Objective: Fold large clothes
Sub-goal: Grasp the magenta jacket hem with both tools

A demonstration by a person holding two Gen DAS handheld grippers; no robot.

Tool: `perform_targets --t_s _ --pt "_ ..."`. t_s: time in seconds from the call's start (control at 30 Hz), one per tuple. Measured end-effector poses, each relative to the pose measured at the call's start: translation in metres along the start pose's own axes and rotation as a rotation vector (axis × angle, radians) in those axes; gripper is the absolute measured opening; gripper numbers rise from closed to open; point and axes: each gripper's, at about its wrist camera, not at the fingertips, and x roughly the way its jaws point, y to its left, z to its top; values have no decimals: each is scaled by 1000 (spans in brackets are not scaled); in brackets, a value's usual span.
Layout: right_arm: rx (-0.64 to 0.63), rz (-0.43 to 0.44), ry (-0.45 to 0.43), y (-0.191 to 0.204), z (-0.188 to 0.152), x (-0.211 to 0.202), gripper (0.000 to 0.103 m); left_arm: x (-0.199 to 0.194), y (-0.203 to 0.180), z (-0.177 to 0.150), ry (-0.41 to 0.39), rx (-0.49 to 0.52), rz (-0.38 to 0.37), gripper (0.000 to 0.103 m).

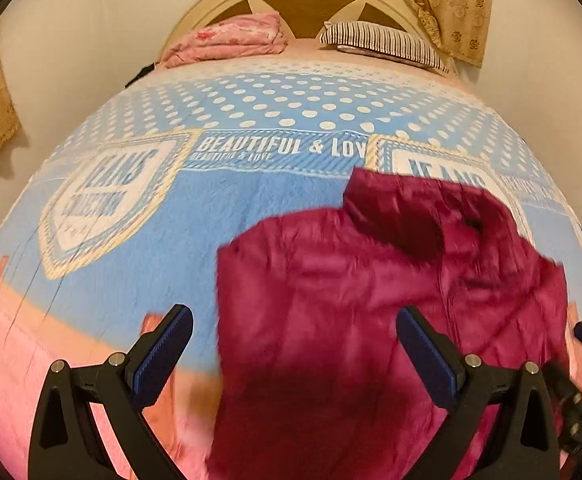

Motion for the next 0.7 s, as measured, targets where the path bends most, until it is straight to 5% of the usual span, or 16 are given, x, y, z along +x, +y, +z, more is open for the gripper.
perform_targets --t_s 0.23,0.47,0.5,0.6,0.63,0.7 --pt "54 -35 -14 -52 69 47 86 45 -21 73 18 -51 -70 102" --pt "-1 -48 22 -57 120 96 86 113 -55 100 78 22 -8 102" --pt "-14 -55 33 -57 123 103 86 121 -56 99 89 26 -15 98" --pt "-48 -77 54 -57 131 123 85 137 -58 96 141 25 -74 49" --pt "-56 -79 75 -58 132 130 78 141 -59 94 159 30 -96 35" --pt "-75 -88 105 -58 132 141 58 138 -61 90 145 61 -81 29"
